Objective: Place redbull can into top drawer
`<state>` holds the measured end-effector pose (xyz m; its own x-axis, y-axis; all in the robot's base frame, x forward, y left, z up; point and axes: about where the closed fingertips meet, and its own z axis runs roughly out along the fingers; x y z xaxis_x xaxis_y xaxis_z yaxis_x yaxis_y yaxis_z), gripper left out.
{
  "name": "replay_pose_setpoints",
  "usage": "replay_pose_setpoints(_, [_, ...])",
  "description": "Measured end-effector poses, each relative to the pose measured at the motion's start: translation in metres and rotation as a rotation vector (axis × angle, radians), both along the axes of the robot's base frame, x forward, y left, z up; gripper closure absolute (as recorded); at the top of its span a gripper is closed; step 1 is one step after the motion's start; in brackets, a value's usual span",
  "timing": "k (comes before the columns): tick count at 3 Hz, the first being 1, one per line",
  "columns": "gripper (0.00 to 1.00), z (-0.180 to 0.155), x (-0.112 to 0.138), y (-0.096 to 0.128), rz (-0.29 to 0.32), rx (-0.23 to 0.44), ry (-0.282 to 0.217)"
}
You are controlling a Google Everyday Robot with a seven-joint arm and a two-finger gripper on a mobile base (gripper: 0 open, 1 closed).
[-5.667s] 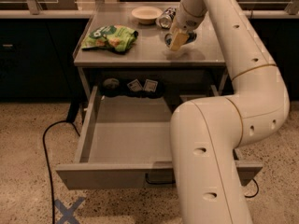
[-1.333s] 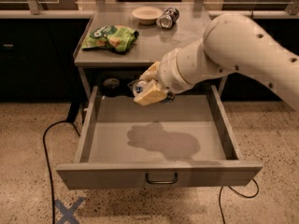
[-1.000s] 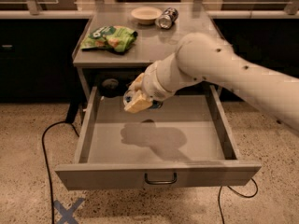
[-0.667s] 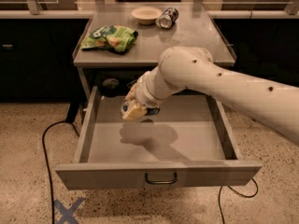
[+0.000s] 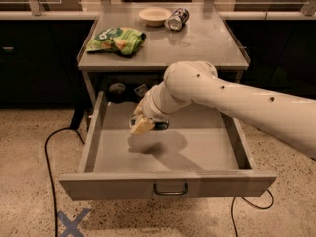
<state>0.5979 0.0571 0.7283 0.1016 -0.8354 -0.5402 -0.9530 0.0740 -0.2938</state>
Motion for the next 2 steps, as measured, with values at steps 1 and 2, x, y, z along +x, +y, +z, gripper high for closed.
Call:
replay_pose_setpoints(1, [1.00, -0.031, 0.003, -0.001, -0.018, -0.025, 0.030])
replay_pose_setpoints(2, [1.00, -0.093, 0.011, -0.001, -0.033, -0.065, 0.104])
